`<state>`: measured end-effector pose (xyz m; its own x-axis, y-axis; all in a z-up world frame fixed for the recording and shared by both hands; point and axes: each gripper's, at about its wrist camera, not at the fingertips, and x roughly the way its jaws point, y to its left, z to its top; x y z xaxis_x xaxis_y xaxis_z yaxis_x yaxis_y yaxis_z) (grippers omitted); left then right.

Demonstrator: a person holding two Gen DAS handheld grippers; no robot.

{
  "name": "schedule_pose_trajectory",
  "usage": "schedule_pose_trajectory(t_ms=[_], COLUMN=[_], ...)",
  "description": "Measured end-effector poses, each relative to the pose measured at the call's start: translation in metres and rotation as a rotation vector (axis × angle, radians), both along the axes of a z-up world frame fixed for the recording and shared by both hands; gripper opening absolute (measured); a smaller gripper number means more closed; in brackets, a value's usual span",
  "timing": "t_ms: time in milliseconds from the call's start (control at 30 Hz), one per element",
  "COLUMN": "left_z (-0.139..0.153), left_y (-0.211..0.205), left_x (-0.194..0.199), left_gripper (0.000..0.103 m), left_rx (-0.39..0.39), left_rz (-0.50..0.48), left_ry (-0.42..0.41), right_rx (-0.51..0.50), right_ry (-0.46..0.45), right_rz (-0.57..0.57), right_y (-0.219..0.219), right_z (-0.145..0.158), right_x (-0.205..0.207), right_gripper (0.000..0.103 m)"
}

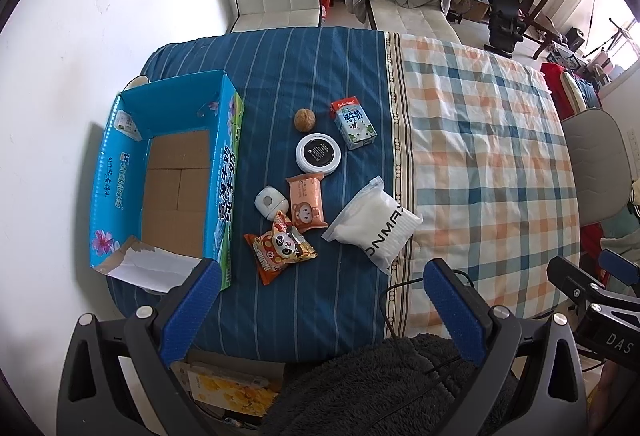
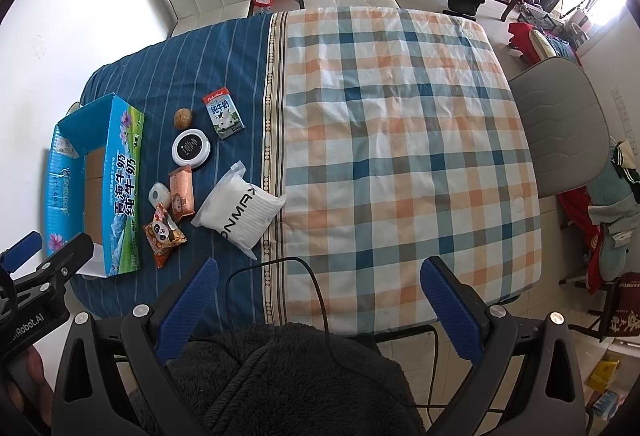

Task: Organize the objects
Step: 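Grasp the orange panda snack bag with the left tool while the right tool grasps the white ONMAX bag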

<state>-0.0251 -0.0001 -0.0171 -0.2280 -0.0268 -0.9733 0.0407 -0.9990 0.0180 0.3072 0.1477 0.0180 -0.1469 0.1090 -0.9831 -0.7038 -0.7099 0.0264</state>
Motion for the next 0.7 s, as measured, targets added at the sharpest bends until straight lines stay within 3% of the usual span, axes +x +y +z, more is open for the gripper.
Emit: schedule_pose_trajectory(t_ms=[233, 433, 500, 633, 700], left_z=[-0.039, -0.116, -0.141, -0.180, -0.194], left_y=[-0.024, -0.048, -0.052, -0.064, -0.074], left_x=[-0.005, 0.008, 0.014, 0.015, 0.013], left_gripper=[0.103, 0.103, 0.103, 0.078, 0.078], left_rx=[0.009, 0.098, 0.115, 0.166, 0.218], left_rz=[0.068, 0.167, 0.201, 0.294, 0.358], left_ry=[0.002, -0.132, -0.166, -0.193, -0.182], right_rx=[-0.017, -0.115, -0.147, -0.126, -0.098], right_ry=[0.026, 0.061, 0.035, 0.020, 0.001], right_rz=[0.067, 0.313, 0.382, 0.528, 0.600], right_y=[0.006, -0.004, -0.013, -0.036, -0.047], right_z=[-0.030, -0.116, -0.152, -0.201, -0.219], right_x=[-0.020, -0.074, -0.096, -0.132, -0.144], right_gripper=[0.103, 0.103, 0.103, 0.103, 0.103])
